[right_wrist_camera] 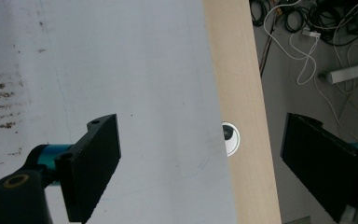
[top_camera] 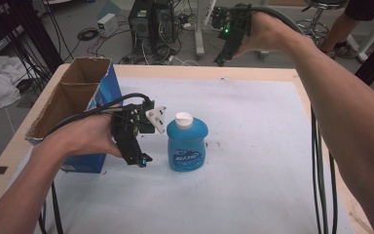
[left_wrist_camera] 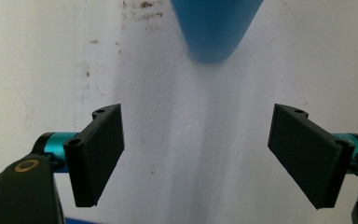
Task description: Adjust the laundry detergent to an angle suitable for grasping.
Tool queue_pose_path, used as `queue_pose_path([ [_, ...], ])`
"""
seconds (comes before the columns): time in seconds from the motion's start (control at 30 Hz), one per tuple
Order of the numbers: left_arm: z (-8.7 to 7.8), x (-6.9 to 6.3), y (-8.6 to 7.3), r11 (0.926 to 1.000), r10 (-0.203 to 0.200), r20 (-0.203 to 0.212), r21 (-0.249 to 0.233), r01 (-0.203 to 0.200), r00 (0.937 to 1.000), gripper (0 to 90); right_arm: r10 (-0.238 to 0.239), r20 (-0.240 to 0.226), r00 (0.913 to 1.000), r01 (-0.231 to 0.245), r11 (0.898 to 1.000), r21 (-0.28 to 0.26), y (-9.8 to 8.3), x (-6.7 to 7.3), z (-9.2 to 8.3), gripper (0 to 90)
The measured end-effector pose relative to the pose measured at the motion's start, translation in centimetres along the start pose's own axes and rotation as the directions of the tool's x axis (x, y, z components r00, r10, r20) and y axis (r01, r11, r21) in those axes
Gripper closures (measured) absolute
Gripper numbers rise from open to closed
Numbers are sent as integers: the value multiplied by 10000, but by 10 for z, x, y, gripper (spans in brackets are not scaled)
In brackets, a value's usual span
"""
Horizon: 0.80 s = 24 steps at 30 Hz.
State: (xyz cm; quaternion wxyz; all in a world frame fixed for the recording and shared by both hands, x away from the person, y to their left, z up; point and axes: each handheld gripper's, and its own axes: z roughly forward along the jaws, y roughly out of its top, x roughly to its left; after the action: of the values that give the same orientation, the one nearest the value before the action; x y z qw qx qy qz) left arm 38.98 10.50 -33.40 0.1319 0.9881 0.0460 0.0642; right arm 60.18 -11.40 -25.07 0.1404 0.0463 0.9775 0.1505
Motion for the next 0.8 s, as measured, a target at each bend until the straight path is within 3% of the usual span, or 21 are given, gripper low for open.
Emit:
queue_pose_path([
  [0.47,-1,-1,0,10000,-8,12,48,8,10000,185,-145,-16,9999,144,9999,-38,0,3,-3,112],
  [0.8,-3,1,1,9997,-226,-70,-17,226,9997,184,-344,14,9994,344,9993,125,4,8,-6,113],
])
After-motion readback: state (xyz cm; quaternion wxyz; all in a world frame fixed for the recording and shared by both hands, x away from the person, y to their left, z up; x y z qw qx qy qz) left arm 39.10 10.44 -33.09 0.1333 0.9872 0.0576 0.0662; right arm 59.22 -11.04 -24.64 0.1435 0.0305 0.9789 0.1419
